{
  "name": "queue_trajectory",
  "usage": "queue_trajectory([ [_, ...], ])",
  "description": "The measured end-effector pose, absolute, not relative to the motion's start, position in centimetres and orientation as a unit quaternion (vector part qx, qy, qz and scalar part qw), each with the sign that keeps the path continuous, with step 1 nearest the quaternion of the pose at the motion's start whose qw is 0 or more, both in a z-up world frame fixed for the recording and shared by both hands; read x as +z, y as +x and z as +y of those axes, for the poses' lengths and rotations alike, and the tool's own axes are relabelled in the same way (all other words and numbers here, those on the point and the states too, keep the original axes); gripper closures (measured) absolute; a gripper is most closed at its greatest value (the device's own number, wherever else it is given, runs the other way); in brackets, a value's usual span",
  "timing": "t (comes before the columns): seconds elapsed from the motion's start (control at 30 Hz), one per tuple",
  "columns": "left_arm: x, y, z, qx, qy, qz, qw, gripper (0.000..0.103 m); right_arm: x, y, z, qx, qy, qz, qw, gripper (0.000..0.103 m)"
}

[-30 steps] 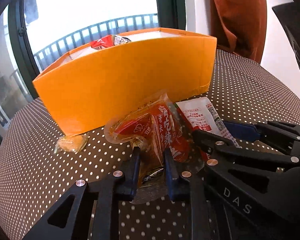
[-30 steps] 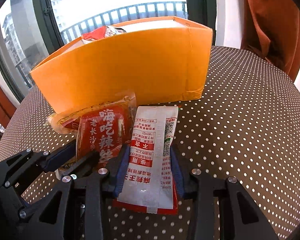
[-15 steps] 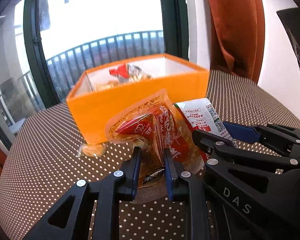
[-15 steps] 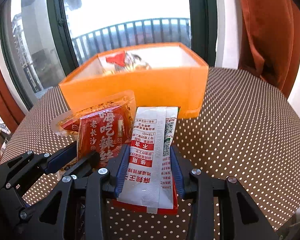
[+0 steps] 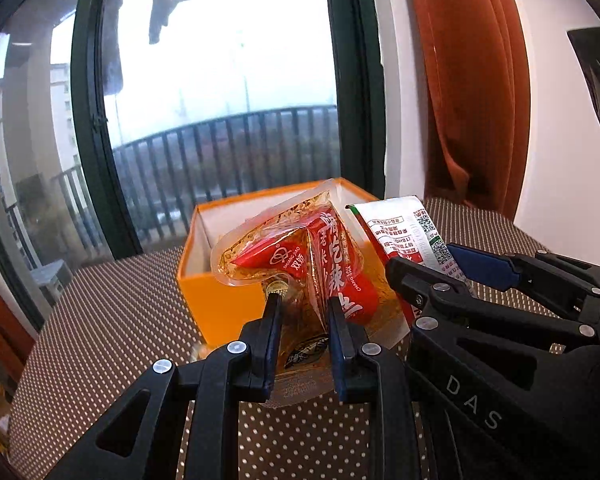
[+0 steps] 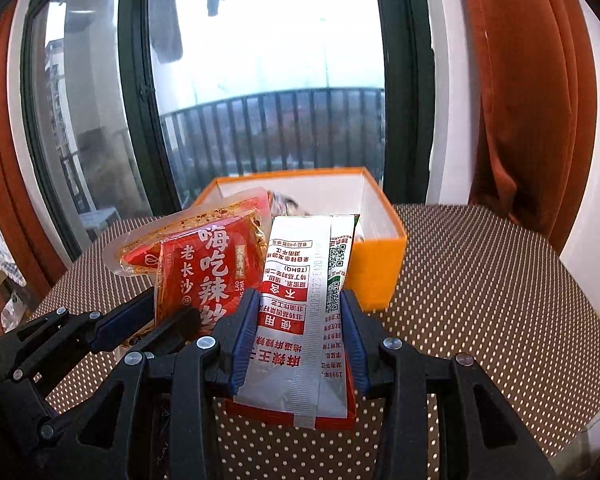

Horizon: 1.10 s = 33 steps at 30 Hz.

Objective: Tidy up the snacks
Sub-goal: 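Lift both packets and carry them over the orange box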

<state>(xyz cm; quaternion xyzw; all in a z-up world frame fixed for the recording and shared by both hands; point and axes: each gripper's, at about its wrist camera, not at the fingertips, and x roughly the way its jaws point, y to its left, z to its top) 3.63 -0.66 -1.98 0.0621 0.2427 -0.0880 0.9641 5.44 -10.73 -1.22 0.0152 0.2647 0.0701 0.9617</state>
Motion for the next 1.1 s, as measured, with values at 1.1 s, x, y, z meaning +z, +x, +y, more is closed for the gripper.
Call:
queue_trajectory([
  [1.1,3.1,16.7,0.9,-0.098,0.037,0.187,0.977,0.083,4.3,17.8,-11.1,0.074,0.015,0.184,0.980,0.059],
])
